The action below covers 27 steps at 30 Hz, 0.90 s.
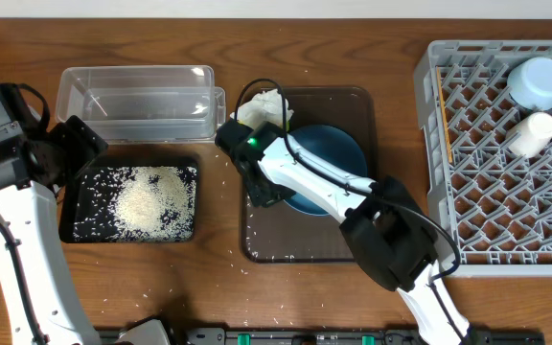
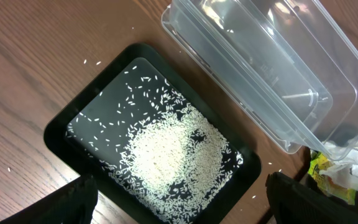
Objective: Sort waste into correct bins and load items into the dishwasher rack
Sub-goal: 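Reach the right gripper to the blue bowl and grasp its rim, then lift the blue bowl and carry it to the dish rack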
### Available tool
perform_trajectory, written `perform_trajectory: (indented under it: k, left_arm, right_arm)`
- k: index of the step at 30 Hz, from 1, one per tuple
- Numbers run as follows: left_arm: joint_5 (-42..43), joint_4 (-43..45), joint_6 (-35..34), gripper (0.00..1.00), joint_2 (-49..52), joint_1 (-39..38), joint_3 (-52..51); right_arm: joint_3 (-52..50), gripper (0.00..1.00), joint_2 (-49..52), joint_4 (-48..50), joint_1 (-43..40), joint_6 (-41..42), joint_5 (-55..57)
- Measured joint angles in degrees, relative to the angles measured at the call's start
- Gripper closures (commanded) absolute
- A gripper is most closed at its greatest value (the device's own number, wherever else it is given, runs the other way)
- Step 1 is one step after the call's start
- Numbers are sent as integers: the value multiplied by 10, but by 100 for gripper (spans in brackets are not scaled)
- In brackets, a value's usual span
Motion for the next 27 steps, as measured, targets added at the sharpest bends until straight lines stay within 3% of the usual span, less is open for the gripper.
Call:
perform_trajectory:
  k: [4,8,20,27]
  left_arm:
    - [0,0,0,10,0,0,0]
    - [0,0,0,10,0,0,0]
    - [0,0,0,10,0,0,0]
    - [0,0,0,10,0,0,0]
  right_arm:
    - [2,84,0,-3,0,2,7]
    - [20,99,0,-15,0,-9,8]
    - [206,99,0,-149,-24,-52,5]
    - [328,99,-3,-221,-125,-74,8]
